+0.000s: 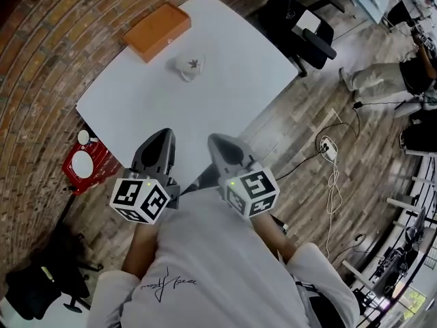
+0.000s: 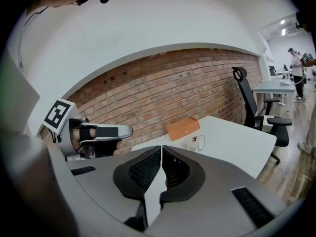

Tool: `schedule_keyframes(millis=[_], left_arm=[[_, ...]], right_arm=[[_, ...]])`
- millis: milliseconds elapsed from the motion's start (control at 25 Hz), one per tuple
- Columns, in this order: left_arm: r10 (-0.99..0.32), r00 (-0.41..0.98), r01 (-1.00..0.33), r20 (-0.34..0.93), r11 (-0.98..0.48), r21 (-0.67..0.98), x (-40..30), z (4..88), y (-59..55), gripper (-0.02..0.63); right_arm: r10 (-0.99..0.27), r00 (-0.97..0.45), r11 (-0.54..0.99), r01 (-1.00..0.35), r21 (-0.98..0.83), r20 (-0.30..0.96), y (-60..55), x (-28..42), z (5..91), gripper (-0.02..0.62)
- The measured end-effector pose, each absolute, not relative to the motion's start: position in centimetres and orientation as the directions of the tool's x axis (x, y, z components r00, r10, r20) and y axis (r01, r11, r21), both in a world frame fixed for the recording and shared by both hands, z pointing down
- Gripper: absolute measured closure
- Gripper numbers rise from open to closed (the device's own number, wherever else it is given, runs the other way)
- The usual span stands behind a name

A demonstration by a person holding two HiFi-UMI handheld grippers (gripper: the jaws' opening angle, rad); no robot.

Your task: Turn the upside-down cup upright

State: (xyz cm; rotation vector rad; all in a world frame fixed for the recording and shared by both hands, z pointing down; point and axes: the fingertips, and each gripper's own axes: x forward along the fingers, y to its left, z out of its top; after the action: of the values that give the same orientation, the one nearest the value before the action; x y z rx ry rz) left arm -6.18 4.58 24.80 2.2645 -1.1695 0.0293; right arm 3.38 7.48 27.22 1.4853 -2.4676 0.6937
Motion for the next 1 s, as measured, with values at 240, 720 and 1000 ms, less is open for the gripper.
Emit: schedule_keyframes(millis=[240, 720, 1000], left_arm=[[-0.78, 0.549, -0.801, 0.301, -0.389, 0.455, -5.9, 25.3, 1.7, 0.598], [-0.804, 0.501, -0.827, 0.32, -0.337, 0.449, -5.1, 27.2, -2.3, 0.598], [-0.796, 0.495, -0.834, 0.348, -0.324, 0.446, -4.7, 28.9, -4.8, 0.598]], right_arm=[[-0.746, -0.552, 0.443, -0.829, -0.34, 0.372, 3.9, 3.8, 28.2, 0.573], [-0.764, -0.524, 0.403, -0.843, -0.356, 0.376, -1.8, 6.0, 30.5, 0.572], [-0.717, -0.565, 0.431, -0.82, -0.377, 0.408, -3.5, 6.3, 32.2, 0.572]])
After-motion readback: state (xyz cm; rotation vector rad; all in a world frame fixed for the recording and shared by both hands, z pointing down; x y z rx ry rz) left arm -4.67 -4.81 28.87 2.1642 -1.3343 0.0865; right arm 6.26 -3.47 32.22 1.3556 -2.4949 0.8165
